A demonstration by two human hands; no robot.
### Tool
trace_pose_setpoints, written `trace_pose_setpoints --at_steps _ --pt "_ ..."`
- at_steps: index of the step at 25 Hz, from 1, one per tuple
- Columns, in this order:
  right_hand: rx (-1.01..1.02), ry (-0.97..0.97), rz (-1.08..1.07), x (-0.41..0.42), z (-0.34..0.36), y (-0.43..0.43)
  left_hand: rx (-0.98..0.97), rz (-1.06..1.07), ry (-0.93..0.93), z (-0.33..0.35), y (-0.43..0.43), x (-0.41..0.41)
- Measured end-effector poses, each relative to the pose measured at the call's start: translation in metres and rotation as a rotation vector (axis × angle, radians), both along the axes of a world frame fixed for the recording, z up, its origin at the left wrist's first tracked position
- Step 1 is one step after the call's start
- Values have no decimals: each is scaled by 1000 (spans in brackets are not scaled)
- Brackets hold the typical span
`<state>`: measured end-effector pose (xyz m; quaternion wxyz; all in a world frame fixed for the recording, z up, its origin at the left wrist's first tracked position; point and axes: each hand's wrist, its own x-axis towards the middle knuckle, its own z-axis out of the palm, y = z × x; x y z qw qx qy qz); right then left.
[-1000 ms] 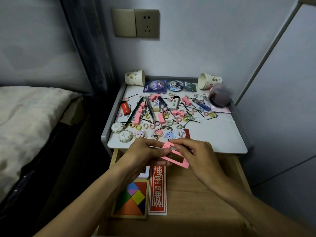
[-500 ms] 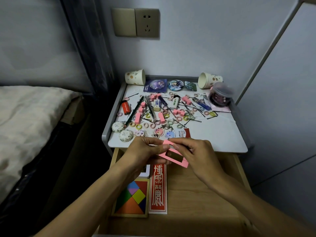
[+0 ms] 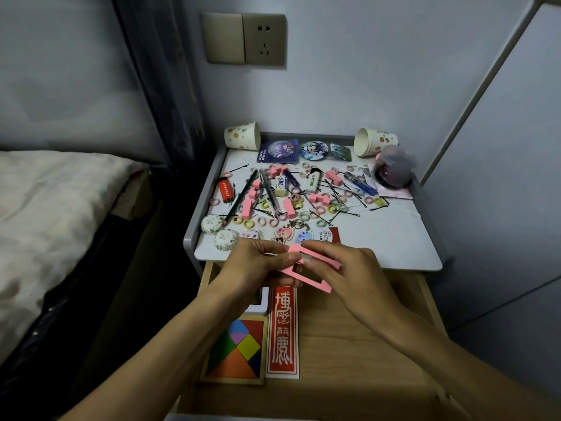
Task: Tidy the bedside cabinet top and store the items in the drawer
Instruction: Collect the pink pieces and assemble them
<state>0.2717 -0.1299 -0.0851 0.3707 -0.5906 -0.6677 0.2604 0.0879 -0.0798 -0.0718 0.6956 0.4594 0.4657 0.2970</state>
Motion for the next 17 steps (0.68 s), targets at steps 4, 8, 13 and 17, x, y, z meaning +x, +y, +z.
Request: trace_pose_setpoints --at_steps 4,8,13,17 --pt "44 -159 5 0 2 -5 14 75 16 2 5 -5" --pt "121 -265 27 -3 2 -6 19 115 33 3 4 -8" --pt "201 -473 25 -10 4 -10 -3 119 77 5 0 -16" --pt "138 -467 74 -22 -5 -15 -10 47 207 3 -7 -29"
